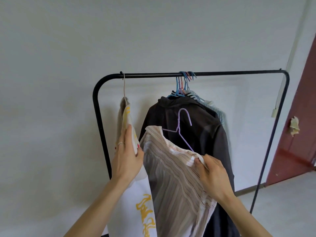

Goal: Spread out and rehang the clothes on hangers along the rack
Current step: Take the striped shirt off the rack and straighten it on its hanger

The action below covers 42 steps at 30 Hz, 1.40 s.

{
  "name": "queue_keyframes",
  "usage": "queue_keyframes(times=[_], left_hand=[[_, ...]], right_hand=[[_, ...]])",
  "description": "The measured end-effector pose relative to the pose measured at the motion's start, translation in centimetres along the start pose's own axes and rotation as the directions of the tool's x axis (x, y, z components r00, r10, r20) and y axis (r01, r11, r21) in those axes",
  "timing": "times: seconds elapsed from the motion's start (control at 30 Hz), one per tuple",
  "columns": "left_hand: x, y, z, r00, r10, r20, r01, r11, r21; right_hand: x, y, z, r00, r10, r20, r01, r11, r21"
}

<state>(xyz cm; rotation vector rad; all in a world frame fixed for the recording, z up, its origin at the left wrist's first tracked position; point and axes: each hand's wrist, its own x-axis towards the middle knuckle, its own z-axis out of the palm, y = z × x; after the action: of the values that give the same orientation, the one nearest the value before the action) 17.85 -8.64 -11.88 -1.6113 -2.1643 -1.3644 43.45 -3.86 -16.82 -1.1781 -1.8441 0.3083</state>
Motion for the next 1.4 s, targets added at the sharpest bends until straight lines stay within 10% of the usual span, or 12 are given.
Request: queue_keyframes(times=[0.6, 0.93, 1.1, 1.27, 1.4], left_hand=[[-7.1, 2.2, 3.9, 0.969, 0.234, -0.078, -0.234, 0.972, 0.011], [-8.9, 6.3, 10.6, 0.811, 0.336, 0.479, -0.400, 0.916, 0.036], [-12.2, 9.3, 14.0, 0.674, 0.246, 0.697, -0.292, 0.955, -0.054], [-18.6, 12.0, 17.0, 0.661, 0.293, 0.691, -0.249, 0.954, -0.166], [-24.3, 13.6, 19.0, 0.665, 0.220, 0.714, -0.149, 0.976, -0.162]], right_hand=[[-9.8, 2.5, -9.0, 0.997, -0.023, 0.067, 0.021, 0.999, 0.025], [-14.3, 11.2, -17.2, 0.994, -0.062, 0.087, 0.070, 0.993, -0.094], [-17.8, 17.4, -19.9, 0.993, 0.116, -0.027, -0.116, 0.883, -0.455], [-21.2, 18.0, -19.2, 0.755, 0.469, -0.457, -0.644, 0.662, -0.384], [-23.9, 15.2, -16.3, 0.602, 0.701, -0.383, -0.766, 0.642, -0.031]])
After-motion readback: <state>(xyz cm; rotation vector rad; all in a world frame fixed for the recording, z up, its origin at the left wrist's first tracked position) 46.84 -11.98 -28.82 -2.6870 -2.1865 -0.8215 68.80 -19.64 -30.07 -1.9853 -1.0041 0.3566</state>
